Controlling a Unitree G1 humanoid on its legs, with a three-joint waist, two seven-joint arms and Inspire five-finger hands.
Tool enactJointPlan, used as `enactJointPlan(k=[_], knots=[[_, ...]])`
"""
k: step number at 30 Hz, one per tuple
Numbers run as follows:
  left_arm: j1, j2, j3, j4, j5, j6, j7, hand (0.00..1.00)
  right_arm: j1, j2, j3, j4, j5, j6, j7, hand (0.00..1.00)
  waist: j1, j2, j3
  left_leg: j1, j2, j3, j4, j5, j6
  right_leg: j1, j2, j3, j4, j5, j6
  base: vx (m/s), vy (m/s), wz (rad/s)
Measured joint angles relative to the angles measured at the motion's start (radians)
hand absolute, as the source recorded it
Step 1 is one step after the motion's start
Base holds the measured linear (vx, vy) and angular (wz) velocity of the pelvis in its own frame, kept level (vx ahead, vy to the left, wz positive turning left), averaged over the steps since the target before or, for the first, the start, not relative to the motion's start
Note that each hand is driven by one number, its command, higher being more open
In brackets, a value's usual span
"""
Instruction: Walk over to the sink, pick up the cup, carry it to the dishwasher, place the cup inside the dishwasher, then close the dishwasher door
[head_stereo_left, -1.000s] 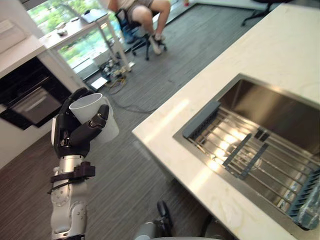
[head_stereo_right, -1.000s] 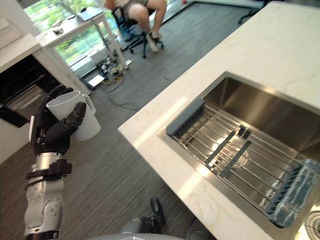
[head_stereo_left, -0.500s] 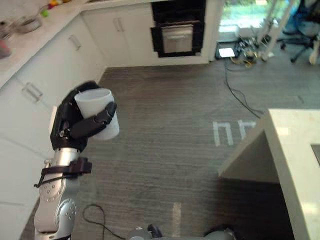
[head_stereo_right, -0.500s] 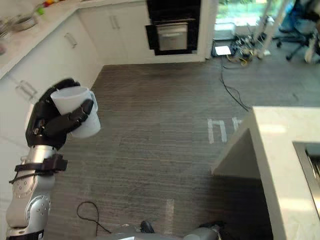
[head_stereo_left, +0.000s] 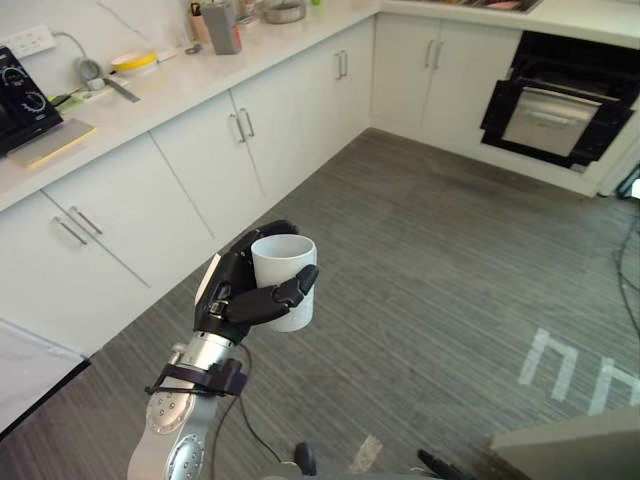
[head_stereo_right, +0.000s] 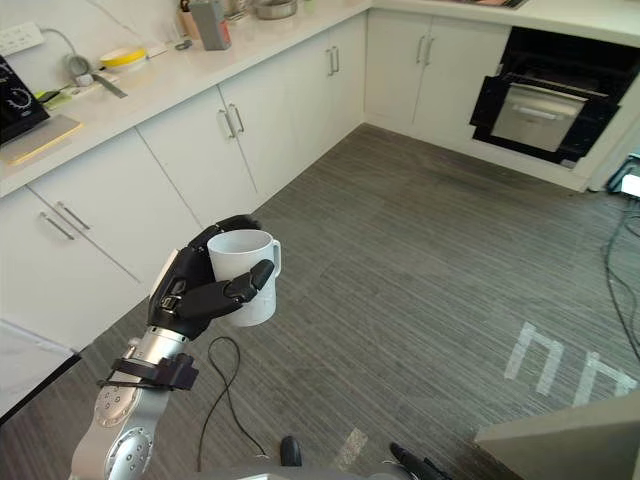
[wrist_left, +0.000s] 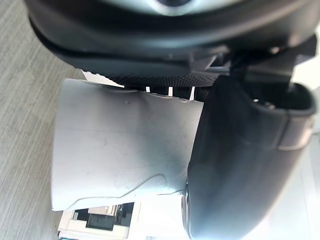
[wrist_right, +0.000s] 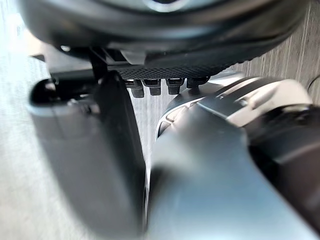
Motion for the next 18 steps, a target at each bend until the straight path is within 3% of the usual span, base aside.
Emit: enactJointPlan(k=[7,11,16,17,18], knots=[[-0.072,0.003,-0.111,0.084,-0.022,-0.022,0.039,0.0,-0.04,0.014,0.001,0.041,0.059,0.006,-0.063,1.0,-0.011,-0.012,-0.002,0.082,0.015,0.079,-0.024,0.004,-0.006,0.072,0.023,0.029,-0.065,0.009,-0.006,0.08,-0.039,-0.17],[-0.092,0.005,-0.109,0.168,-0.017,-0.062,0.091,0.0,-0.048,0.011,0.004,0.04,0.104,0.007,-0.047,1.0,-0.031,-0.015,-0.001,0.114,0.029,0.129,-0.029,0.001,-0.01,0.074,0.039,0.079,-0.082,0.023,-0.014,-0.02,-0.011,-0.47],[-0.106,0.007,-0.101,0.2,0.023,-0.105,0.166,0.0,-0.04,0.012,0.028,0.033,0.103,0.005,-0.003,1.0,-0.054,-0.019,-0.006,0.153,0.061,0.179,-0.029,-0.022,-0.037,0.08,0.075,0.14,-0.112,0.051,-0.026,-0.08,-0.023,-0.37],[-0.126,0.0,-0.075,0.258,0.1,-0.148,0.228,0.0,-0.028,0.021,0.102,0.034,0.1,-0.003,0.007,1.0,-0.058,-0.046,-0.027,0.151,0.089,0.192,-0.035,-0.008,-0.055,0.1,0.117,0.154,-0.196,0.107,-0.036,-0.04,-0.01,-0.09],[-0.126,0.0,-0.075,0.258,0.1,-0.148,0.228,0.0,-0.028,0.021,0.102,0.034,0.1,-0.003,0.007,1.0,-0.058,-0.046,-0.027,0.151,0.089,0.192,-0.035,-0.008,-0.055,0.1,0.117,0.154,-0.196,0.107,-0.036,0.0,0.0,0.0]])
